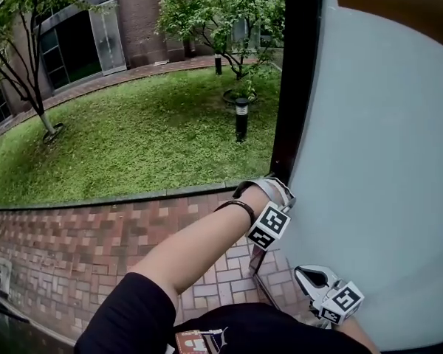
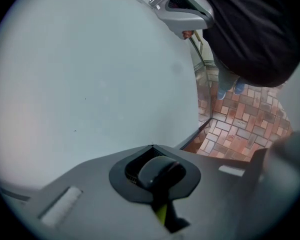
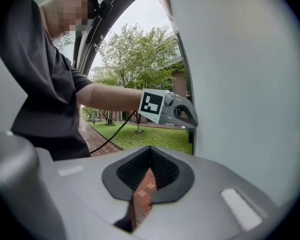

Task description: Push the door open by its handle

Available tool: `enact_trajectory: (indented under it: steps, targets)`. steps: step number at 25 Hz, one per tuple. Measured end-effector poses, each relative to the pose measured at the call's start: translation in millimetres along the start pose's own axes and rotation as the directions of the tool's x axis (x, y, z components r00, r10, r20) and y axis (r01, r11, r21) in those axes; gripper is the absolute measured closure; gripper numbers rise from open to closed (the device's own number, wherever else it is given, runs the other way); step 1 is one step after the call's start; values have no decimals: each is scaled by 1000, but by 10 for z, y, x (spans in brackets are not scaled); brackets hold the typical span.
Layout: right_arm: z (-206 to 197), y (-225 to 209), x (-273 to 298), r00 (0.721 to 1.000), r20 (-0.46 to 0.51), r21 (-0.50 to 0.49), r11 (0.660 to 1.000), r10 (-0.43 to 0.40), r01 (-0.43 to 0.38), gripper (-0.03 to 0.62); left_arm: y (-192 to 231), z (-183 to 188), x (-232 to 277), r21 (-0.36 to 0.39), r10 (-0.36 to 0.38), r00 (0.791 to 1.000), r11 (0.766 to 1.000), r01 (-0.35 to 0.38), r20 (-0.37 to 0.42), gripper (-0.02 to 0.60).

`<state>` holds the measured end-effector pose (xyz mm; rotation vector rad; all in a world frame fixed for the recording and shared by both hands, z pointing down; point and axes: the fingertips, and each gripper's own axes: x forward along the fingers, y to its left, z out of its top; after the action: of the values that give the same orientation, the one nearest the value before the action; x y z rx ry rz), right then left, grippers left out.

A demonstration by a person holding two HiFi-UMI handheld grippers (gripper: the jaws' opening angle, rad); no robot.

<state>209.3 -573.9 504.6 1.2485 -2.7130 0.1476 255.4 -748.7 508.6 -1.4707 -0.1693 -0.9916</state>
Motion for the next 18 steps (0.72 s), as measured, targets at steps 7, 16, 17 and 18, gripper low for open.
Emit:
enact_trajectory:
  steps: [7, 16, 17, 18]
  targets:
    - [-119, -513, 262, 999, -2, 1, 999, 41, -41, 592, 459, 26, 343, 10, 33, 994, 999, -34, 106, 581]
    - [26, -856, 807, 1000, 24, 0, 1000, 18, -18, 592, 801, -292, -146, -75, 237, 954, 971, -227, 184, 365]
    - [35, -866, 880, 1000, 28, 7, 1000, 11, -11, 592, 781, -369, -308, -165, 283, 937, 954, -252, 207, 359]
    - [29, -847, 949, 999, 31, 13, 1000, 12, -12, 592, 694, -444, -492, -288, 332, 913, 922, -260, 238, 359]
